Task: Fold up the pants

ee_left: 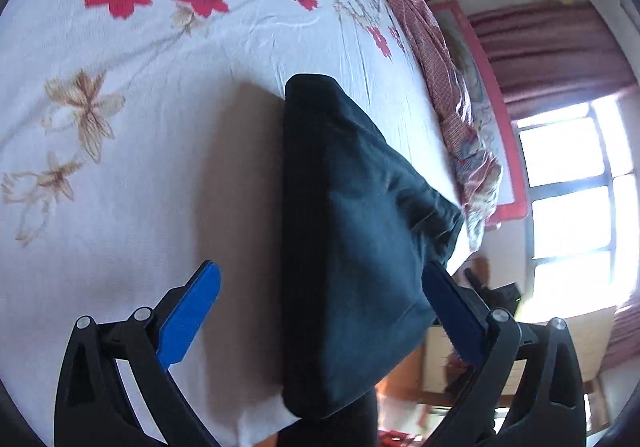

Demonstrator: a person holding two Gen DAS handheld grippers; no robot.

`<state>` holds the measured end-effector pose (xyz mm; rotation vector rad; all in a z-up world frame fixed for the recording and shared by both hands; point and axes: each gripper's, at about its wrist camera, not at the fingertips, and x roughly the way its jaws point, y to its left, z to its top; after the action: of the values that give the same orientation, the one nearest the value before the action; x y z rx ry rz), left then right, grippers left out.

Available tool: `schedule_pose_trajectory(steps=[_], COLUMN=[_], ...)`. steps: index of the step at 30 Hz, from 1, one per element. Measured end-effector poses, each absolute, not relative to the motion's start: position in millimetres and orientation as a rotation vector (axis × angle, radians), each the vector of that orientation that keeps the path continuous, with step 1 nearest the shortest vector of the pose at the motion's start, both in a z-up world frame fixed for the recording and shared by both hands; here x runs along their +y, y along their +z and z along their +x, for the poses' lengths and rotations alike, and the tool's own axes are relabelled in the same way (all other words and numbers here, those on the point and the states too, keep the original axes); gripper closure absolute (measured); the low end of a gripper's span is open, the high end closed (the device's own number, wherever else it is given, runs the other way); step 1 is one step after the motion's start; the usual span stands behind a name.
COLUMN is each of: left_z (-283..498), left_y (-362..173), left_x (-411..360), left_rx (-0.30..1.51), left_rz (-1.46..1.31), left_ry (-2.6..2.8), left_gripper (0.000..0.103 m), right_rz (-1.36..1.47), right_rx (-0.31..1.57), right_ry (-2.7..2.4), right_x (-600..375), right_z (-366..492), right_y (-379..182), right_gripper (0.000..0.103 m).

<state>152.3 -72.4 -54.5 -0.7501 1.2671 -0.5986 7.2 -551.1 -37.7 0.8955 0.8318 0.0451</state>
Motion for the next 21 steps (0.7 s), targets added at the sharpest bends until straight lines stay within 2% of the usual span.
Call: schedule_pose_trajectory(steps=[3, 7, 10, 16, 21], left_z=[159, 158, 158, 160, 161], left_y=[-73, -88, -91, -98, -97], left_x=[-77, -87, -95, -96, -120], left_rx=[1.312, 1.342, 1.329, 1.342, 1.355], left_rz=[-0.883, -0.927, -0.936, -1.078, -1.024], left_ry=[-0.604, -0.594, -0.611, -0.710, -0.782], left_gripper=[0.002, 0.002, 0.002, 0.002, 0.002], right_rz=[0.918, 0.941, 0.984, 1.026, 1.024], right_rx=[0.857, 0.868, 0.844, 0.839, 0.847], right_ry=[0.062, 0.088, 0.133, 0.298, 0.312], right_x=[-547, -545, -547, -536, -532], right_z=[18, 31, 35, 36, 36], right_y=[-53, -69, -73, -77, -80], right_gripper=[0.026, 0.026, 0.020, 0.019, 0.019])
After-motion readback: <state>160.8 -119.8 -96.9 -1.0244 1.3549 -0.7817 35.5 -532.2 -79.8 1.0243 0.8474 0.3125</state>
